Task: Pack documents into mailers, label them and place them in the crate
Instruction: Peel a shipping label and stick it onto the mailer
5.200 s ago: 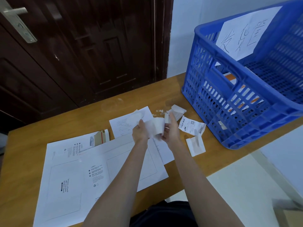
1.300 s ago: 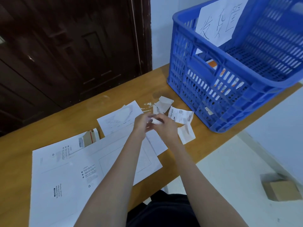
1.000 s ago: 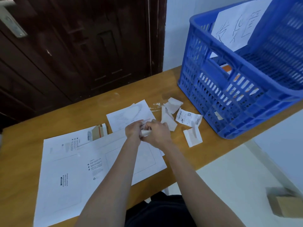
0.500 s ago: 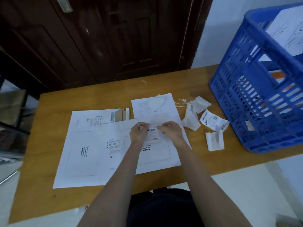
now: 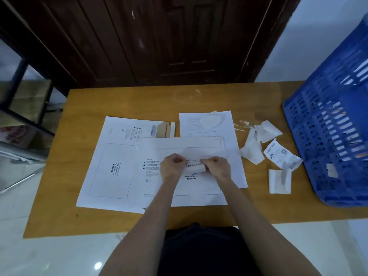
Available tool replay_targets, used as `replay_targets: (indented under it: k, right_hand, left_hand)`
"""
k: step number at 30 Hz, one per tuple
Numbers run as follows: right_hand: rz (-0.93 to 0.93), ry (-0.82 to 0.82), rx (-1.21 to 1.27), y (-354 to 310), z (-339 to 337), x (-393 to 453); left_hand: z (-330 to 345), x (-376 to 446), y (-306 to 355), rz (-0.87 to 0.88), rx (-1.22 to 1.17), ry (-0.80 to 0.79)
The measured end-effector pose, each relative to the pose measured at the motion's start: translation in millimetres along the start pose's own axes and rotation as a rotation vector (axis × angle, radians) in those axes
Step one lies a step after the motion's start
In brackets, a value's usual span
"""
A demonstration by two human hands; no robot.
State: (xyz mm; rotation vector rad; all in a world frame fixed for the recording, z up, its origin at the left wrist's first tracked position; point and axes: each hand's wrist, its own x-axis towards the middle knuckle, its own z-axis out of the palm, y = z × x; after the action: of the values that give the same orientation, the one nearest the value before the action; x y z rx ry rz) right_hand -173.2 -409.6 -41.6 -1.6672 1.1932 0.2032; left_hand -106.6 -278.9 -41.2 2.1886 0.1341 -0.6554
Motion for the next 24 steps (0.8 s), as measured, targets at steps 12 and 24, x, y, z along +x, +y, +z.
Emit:
replay_targets:
  k: [12,24]
  right_hand:
    - [-0.064,0.097,-0.173,-7,9,3]
    - [-0.045,0.112,-0.201,-4,14,8]
  left_hand:
    - [3,5,-2,0.001,0.068,0.11]
    - [7,10,-2,-0.044,0.088,0.129]
